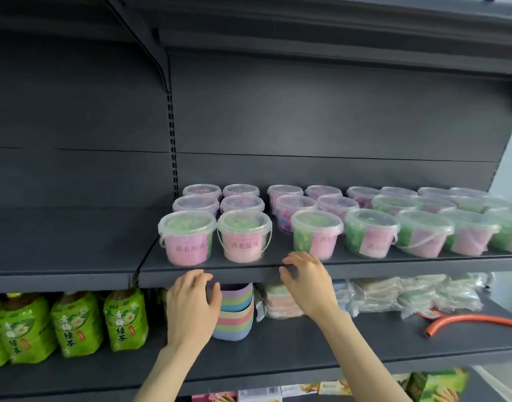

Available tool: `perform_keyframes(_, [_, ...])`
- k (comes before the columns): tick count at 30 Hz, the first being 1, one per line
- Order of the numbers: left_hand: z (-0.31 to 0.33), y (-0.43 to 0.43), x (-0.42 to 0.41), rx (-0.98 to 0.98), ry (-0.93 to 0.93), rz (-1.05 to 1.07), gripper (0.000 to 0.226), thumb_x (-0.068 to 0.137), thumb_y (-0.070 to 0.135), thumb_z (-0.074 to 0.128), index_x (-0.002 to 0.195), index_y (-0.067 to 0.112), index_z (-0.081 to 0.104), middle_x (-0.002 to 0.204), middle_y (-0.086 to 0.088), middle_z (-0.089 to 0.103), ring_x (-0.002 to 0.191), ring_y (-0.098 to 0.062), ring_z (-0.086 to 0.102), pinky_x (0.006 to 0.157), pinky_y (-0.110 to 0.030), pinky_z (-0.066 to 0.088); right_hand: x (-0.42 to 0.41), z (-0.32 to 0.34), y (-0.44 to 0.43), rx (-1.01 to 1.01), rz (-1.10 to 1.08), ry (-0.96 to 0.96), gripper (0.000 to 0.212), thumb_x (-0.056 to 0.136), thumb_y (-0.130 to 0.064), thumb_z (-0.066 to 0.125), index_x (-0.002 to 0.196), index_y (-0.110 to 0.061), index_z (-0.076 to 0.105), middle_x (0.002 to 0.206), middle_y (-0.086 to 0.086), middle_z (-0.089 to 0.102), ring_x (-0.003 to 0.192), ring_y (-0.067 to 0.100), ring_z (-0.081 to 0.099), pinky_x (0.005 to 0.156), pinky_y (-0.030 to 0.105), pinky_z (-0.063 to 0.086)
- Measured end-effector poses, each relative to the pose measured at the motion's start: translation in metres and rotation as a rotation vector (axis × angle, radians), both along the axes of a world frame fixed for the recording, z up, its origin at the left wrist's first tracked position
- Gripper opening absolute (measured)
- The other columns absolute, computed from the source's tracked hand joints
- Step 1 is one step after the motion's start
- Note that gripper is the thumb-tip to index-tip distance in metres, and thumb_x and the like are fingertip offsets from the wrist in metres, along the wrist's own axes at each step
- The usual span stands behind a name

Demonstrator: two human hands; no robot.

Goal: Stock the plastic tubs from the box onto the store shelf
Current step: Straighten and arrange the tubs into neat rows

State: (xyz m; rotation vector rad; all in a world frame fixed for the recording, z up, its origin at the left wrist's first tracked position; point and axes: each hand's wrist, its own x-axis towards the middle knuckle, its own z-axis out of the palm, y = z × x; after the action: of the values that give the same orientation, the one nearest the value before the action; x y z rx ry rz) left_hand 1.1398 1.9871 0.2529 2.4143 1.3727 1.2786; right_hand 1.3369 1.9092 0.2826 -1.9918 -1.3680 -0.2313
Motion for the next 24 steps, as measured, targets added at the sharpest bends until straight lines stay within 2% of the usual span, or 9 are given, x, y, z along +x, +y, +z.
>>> perform_keyframes(2, [0.015, -0.015, 0.02, 0.075, -0.018, -0.096, 0.011, 0.077, 0.007, 0.072, 0.087, 0.004, 0.068, 0.091, -0.008, 0.066, 0.082, -0.032, 0.062, 0.071, -0.043, 0.049, 0.016, 0.01, -0.016, 0.067, -0.012, -0.002, 0.021, 0.09, -0.019, 0.059, 0.106, -0.011, 0.069, 0.111, 0.0, 0.066, 0.104, 0.023, 0.055, 0.079, 0.032, 0.046])
perform_keyframes(6, [0.041, -0.042, 0.077, 0.199, -0.059, -0.219, 0.011, 0.076, 0.007, 0.072, 0.086, 0.006, 0.066, 0.086, -0.005, 0.065, 0.076, -0.029, 0.062, 0.066, -0.038, 0.051, 0.06, 0.027, -0.048, 0.147, -0.032, -0.034, 0.019, 0.089, -0.013, 0.06, 0.105, -0.009, 0.07, 0.108, 0.004, 0.066, 0.099, 0.027, 0.054, 0.077, 0.034, 0.044])
perform_keyframes(9, [0.049, -0.055, 0.125, 0.21, -0.078, -0.263, 0.02, 0.077, 0.007, 0.071, 0.096, 0.004, 0.067, 0.096, -0.007, 0.065, 0.083, -0.029, 0.063, 0.069, -0.038, 0.051, 0.099, 0.033, -0.068, 0.174, -0.046, -0.075, 0.021, 0.089, -0.014, 0.061, 0.108, -0.007, 0.068, 0.11, 0.007, 0.065, 0.103, 0.03, 0.052, 0.076, 0.035, 0.045])
perform_keyframes(12, [0.047, -0.057, 0.168, 0.203, -0.031, -0.248, 0.04, 0.078, 0.013, 0.071, 0.116, 0.005, 0.061, 0.12, -0.013, 0.057, 0.105, -0.034, 0.057, 0.08, -0.043, 0.05, 0.136, 0.032, -0.08, 0.197, -0.06, -0.156, 0.034, 0.082, -0.01, 0.067, 0.116, -0.005, 0.064, 0.124, 0.012, 0.06, 0.114, 0.037, 0.048, 0.09, 0.043, 0.045])
perform_keyframes(15, [0.045, -0.05, 0.201, 0.115, 0.022, -0.189, 0.06, 0.083, 0.027, 0.067, 0.137, 0.016, 0.044, 0.149, -0.012, 0.028, 0.134, -0.031, 0.029, 0.098, -0.044, 0.037, 0.167, 0.03, -0.079, 0.098, -0.091, -0.209, 0.056, 0.082, -0.019, 0.069, 0.134, -0.011, 0.051, 0.149, 0.014, 0.036, 0.134, 0.041, 0.028, 0.107, 0.049, 0.028])
perform_keyframes(18, [0.043, -0.042, 0.217, 0.031, -0.024, -0.138, 0.058, 0.083, 0.032, 0.067, 0.135, 0.02, 0.044, 0.153, -0.009, 0.016, 0.14, -0.03, 0.016, 0.104, -0.045, 0.032, 0.187, 0.027, -0.072, -0.032, -0.074, -0.151, 0.061, 0.088, -0.03, 0.062, 0.144, -0.024, 0.036, 0.16, 0.008, 0.002, 0.146, 0.035, -0.006, 0.116, 0.048, 0.005])
perform_keyframes(20, [0.039, -0.04, 0.22, -0.003, -0.082, -0.133, 0.056, 0.081, 0.03, 0.069, 0.131, 0.02, 0.045, 0.153, -0.008, 0.016, 0.139, -0.029, 0.02, 0.102, -0.043, 0.035, 0.192, 0.026, -0.069, -0.024, -0.01, -0.039, 0.059, 0.088, -0.027, 0.062, 0.141, -0.025, 0.037, 0.16, 0.009, 0.0, 0.145, 0.036, -0.009, 0.117, 0.049, 0.008])
perform_keyframes(22, [0.034, -0.038, 0.218, 0.008, -0.132, -0.141, 0.056, 0.081, 0.029, 0.07, 0.13, 0.02, 0.044, 0.153, -0.007, 0.017, 0.137, -0.028, 0.028, 0.098, -0.041, 0.04, 0.19, 0.024, -0.065, 0.035, 0.028, 0.022, 0.056, 0.086, -0.022, 0.064, 0.137, -0.024, 0.042, 0.158, 0.01, 0.008, 0.144, 0.035, -0.001, 0.115, 0.047, 0.019])
perform_keyframes(24, [0.029, -0.035, 0.214, 0.062, -0.173, -0.143, 0.056, 0.08, 0.027, 0.071, 0.128, 0.018, 0.044, 0.151, -0.007, 0.019, 0.134, -0.027, 0.031, 0.093, -0.039, 0.043, 0.183, 0.021, -0.061, 0.118, 0.042, 0.0, 0.052, 0.082, -0.018, 0.065, 0.131, -0.025, 0.049, 0.153, 0.009, 0.018, 0.137, 0.034, 0.01, 0.109, 0.043, 0.028])
